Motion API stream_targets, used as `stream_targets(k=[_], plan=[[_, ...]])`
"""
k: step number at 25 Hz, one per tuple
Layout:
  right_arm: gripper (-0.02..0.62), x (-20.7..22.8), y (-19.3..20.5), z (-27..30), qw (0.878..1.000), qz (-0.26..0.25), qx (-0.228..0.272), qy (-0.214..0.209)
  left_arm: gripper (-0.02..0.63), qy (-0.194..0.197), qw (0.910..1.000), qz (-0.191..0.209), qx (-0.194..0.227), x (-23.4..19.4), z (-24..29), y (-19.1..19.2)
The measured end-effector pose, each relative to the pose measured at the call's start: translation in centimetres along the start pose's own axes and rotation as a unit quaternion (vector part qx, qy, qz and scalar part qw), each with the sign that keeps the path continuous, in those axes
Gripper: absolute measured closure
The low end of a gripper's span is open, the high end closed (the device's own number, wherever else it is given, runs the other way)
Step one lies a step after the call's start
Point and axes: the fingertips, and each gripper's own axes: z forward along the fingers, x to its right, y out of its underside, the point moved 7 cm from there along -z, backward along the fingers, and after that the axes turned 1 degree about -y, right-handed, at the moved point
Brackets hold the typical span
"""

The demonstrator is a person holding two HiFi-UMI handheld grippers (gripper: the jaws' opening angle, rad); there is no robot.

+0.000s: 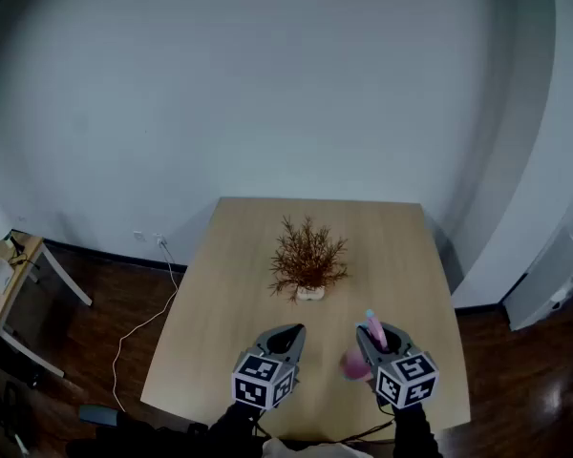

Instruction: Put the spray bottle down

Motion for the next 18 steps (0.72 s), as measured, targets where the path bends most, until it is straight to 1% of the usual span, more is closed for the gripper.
stream_targets(k=[6, 10, 15, 18], plan=[[0.517, 0.5, 0.5, 0.5, 1.000, 0.000, -0.006, 0.003, 0.589, 0.001, 1.0000, -0.001, -0.002, -0.3, 0.5, 0.3], [0.517, 1.5, 1.2, 1.3, 1.000, -0.001, -0.015, 0.012, 0.589, 0.004, 0.9999, -0.005, -0.008, -0.4, 0.9, 0.7], [0.517, 4.8, 4.0, 3.6, 0.998, 0.000, -0.050, 0.047, 0.589, 0.013, 0.9995, -0.013, -0.026, -0.6, 1.8, 2.6], [0.517, 6.9, 5.0, 5.2, 0.996, 0.004, -0.055, 0.072, 0.589, 0.023, 0.9989, -0.022, -0.035, -0.9, 2.4, 3.5]])
